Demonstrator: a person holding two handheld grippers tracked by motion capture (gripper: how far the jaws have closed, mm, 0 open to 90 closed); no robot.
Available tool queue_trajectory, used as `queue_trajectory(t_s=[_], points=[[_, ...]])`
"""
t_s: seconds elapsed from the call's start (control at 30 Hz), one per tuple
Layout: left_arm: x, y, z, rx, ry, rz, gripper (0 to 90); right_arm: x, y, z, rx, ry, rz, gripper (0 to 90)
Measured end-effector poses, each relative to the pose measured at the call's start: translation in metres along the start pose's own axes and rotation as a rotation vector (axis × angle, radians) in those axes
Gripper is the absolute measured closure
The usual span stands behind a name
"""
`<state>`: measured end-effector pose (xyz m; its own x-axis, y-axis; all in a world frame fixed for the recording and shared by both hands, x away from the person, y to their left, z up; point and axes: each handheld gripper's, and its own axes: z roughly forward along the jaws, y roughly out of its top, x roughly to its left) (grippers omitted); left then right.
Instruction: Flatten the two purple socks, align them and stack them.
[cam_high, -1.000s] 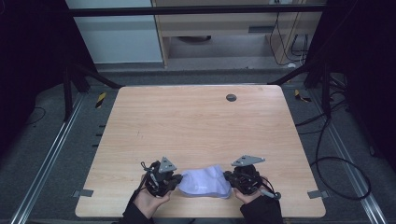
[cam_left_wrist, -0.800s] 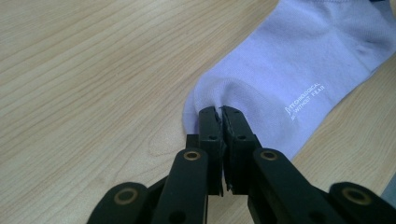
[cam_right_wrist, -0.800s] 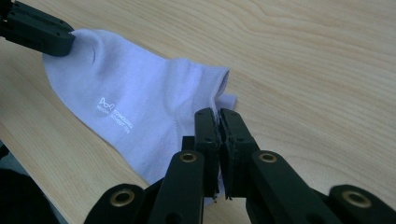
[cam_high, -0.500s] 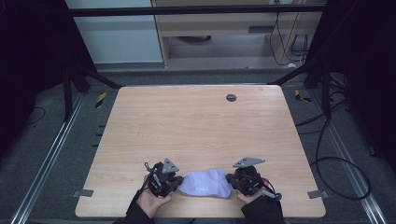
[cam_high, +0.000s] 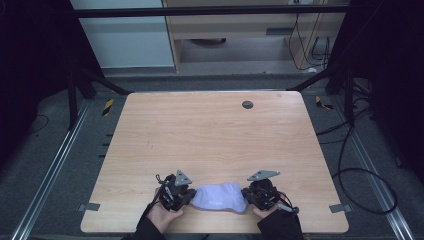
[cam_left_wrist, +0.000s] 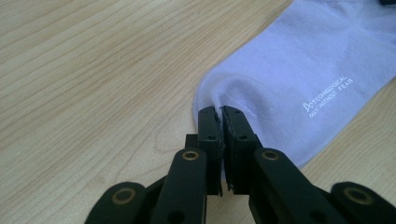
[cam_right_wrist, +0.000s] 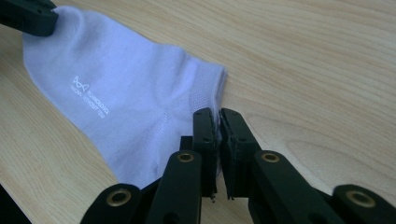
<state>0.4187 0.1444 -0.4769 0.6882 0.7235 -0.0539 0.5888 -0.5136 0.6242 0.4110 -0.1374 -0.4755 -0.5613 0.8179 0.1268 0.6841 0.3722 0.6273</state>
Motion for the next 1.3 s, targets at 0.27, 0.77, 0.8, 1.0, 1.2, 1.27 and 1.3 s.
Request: queue_trajectory(t_s=[0.27, 0.77, 0.8, 1.0, 1.2, 1.27, 1.3], points=[[0.003, 0.003, -0.015, -0.092, 0.03, -0.003, 73.4, -0.002, 0.001, -0.01, -0.077, -0.012, -0.009, 74.3], [-0.025, 0.007, 0.017, -0.071, 0.011, 0.101, 84.6, 0.009, -0.006, 0.008, -0.075, 0.08, -0.098, 89.1], [-0.025, 0.006, 0.019, -0.069, 0.012, 0.105, 84.7, 0.009, -0.006, 0.009, -0.062, 0.078, -0.099, 89.8], [-0.024, 0.005, 0.019, -0.073, 0.005, 0.102, 84.8, 0.008, -0.01, 0.014, -0.005, 0.082, -0.095, 90.0], [-0.022, 0.006, 0.016, -0.093, 0.004, 0.094, 80.4, 0.007, -0.009, 0.013, -0.008, 0.088, -0.093, 89.3], [-0.019, 0.007, 0.012, -0.106, -0.003, 0.091, 78.5, 0.007, -0.008, 0.01, -0.029, 0.095, -0.092, 86.9], [-0.018, 0.007, 0.009, -0.121, -0.01, 0.087, 77.5, 0.008, -0.007, 0.008, -0.042, 0.1, -0.09, 85.1]])
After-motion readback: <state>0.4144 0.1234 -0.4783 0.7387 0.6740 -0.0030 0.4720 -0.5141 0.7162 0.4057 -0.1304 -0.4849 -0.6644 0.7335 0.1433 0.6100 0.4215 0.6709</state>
